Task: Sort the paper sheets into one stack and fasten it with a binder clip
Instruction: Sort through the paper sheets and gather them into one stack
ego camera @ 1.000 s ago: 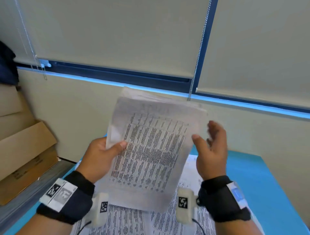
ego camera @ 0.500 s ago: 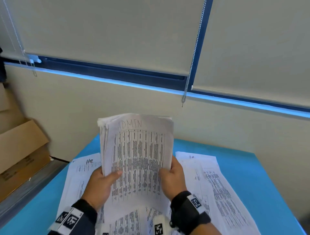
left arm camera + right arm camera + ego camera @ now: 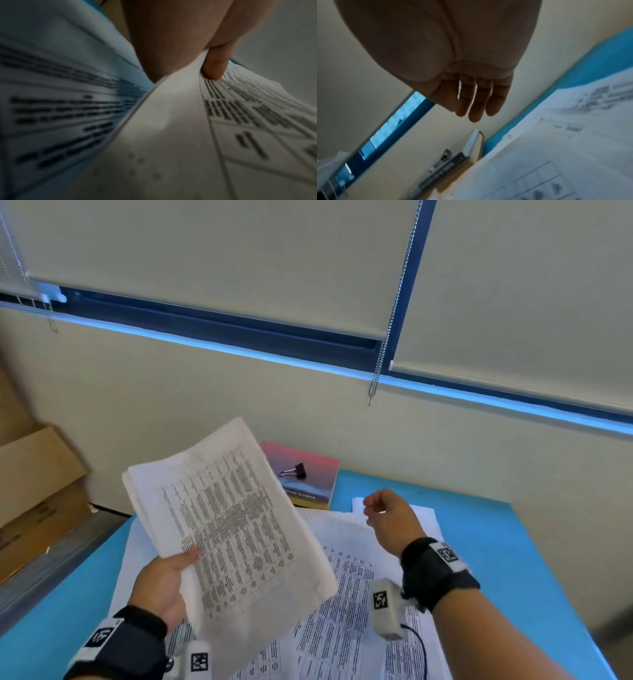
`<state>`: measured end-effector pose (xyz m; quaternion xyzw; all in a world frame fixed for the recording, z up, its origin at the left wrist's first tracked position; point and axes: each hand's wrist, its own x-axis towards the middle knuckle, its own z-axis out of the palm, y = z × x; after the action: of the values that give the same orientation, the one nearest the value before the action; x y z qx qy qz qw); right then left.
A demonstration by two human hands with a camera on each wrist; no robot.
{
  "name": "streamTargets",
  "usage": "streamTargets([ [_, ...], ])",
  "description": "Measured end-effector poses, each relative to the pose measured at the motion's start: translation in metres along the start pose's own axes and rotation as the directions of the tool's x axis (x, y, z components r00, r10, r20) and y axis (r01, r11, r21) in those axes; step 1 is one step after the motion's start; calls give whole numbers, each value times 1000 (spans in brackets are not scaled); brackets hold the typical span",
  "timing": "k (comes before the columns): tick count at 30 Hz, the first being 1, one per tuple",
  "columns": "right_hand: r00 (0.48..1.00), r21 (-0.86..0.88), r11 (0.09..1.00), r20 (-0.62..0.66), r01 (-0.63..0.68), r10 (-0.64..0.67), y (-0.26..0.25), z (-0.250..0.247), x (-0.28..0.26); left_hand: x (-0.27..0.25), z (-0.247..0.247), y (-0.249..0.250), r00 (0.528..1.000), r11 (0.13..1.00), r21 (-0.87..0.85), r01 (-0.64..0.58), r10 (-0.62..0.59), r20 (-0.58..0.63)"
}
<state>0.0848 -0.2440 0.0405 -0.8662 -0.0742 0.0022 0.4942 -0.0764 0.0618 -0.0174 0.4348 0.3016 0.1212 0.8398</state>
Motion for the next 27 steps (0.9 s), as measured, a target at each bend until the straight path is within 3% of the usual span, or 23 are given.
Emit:
streamTargets([
  [2,993,-254,967,116,0,31,7,0,6,3,-7,-7,998,998,-27,62,-62,-14],
  [4,971,-485,873,229,50,71,8,7,4,7,-14,-14,994,993,-58,98,-101,-39],
  [9,928,-628,776,316,50,196,12,39,4,12,-23,-21,986,978,-129,164,-165,6],
  [12,924,-751,655,305,83,232,22,49,14,14,-24,-21,985,975,-136,173,-168,48],
  [16,929,-798,598,273,74,249,24,50,29,18,-25,-22,983,975,-128,181,-177,38],
  [20,931,-746,658,304,101,202,15,38,37,18,-25,-21,981,972,-129,194,-192,30],
  [27,927,-742,657,329,136,180,9,-14,32,11,-24,-20,981,973,-128,191,-189,33],
])
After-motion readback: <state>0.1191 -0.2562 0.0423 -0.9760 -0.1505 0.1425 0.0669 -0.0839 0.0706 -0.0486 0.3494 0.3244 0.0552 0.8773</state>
